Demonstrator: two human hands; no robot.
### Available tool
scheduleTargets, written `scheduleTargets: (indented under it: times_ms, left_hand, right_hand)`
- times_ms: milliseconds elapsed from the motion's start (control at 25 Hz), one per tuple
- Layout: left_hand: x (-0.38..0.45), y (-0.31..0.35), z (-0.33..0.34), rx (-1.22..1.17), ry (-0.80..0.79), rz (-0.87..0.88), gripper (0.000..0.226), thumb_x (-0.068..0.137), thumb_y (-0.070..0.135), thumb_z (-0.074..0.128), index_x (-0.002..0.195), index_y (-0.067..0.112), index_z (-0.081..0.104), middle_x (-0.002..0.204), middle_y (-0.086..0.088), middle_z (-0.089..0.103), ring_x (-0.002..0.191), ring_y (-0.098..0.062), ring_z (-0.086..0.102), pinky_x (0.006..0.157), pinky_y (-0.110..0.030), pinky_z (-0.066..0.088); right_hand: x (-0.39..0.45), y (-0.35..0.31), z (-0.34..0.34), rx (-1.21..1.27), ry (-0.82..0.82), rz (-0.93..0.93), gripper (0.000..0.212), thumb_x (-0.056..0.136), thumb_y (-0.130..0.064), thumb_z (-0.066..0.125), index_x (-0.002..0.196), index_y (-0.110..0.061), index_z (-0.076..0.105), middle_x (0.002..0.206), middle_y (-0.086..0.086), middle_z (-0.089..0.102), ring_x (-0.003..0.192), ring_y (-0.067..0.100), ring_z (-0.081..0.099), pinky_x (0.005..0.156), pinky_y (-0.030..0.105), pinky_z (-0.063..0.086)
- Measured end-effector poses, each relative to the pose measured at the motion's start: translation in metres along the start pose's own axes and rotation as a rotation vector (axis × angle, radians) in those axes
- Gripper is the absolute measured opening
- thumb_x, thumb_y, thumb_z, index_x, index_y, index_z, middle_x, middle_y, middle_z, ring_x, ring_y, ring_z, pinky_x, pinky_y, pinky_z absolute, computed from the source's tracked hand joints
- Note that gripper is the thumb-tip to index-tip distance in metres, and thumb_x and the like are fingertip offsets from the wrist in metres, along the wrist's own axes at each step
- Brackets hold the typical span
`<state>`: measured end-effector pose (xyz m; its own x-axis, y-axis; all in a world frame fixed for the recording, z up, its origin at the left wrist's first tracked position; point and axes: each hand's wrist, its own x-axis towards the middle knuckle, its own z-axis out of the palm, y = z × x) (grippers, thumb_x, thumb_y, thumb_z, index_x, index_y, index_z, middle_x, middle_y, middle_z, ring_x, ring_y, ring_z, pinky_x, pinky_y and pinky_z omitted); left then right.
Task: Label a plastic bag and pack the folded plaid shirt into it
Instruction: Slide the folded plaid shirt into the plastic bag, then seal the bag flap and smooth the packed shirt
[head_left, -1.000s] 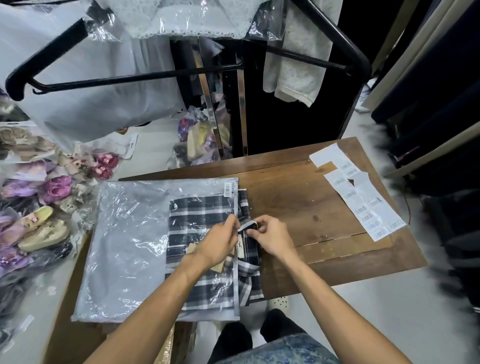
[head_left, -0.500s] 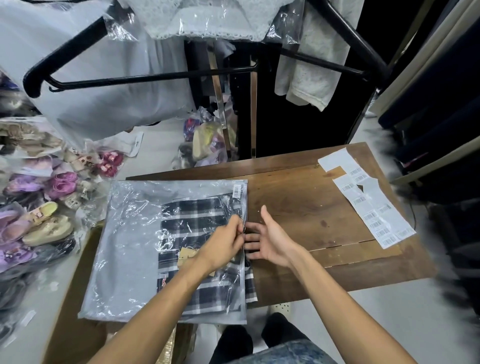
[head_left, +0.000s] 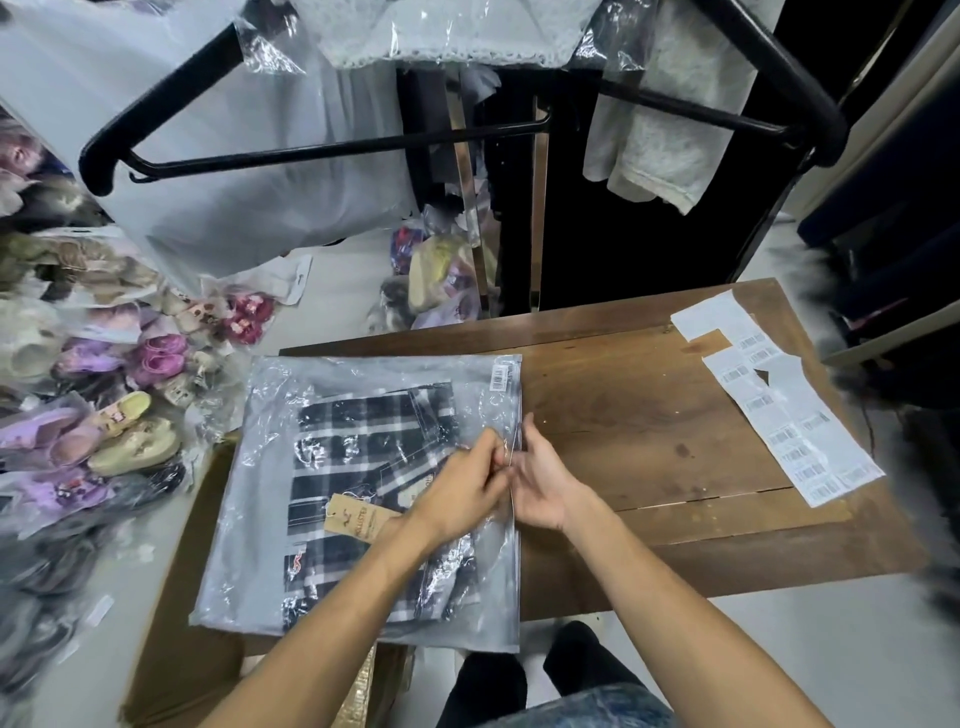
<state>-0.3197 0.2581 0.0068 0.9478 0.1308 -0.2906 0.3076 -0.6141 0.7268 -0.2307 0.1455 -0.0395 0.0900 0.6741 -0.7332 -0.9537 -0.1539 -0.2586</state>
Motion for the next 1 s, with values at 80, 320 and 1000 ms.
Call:
scheduleTargets:
  times_ms: [80,320,1000]
  left_hand:
    - [0.003,-0.001,0.001,0.013,-0.012,-0.018,0.023,0.100,0.016,0.056,0.092,0.022,0.036,0.069,0.008,0.055,0.057,-0.008,0.051,0.056,-0.027,0.041]
    - [0.018,-0.004,0.008,0.087,-0.049,-0.078,0.018,0.096,0.022,0.063,0.099,0.022,0.045,0.074,-0.002,0.070,0.066,-0.019,0.065,0.065,-0.036,0.053]
    - [0.127,-0.026,-0.044,0.408,-0.142,-0.161,0.049,0.107,0.028,0.033,0.154,0.043,0.034,0.129,-0.023,0.054,0.120,-0.040,0.058,0.104,-0.043,0.044]
  right_hand:
    - [-0.008,-0.009,-0.006,-0.040,-0.025,-0.020,0.087,0.089,-0.084,0.018,0.076,-0.010,0.062,0.063,0.007,0.057,0.057,0.021,0.059,0.060,0.031,0.056]
    - [-0.009,-0.066,-0.028,-0.099,0.167,-0.259,0.060,0.103,-0.057,0.038,0.142,-0.011,0.045,0.130,0.024,0.063,0.115,0.035,0.066,0.092,0.048,0.056]
    - [0.050,-0.105,-0.004,-0.609,0.728,-0.487,0.018,0.091,-0.032,0.073,0.087,-0.014,0.073,0.089,0.012,0.079,0.073,0.029,0.078,0.063,0.047,0.066]
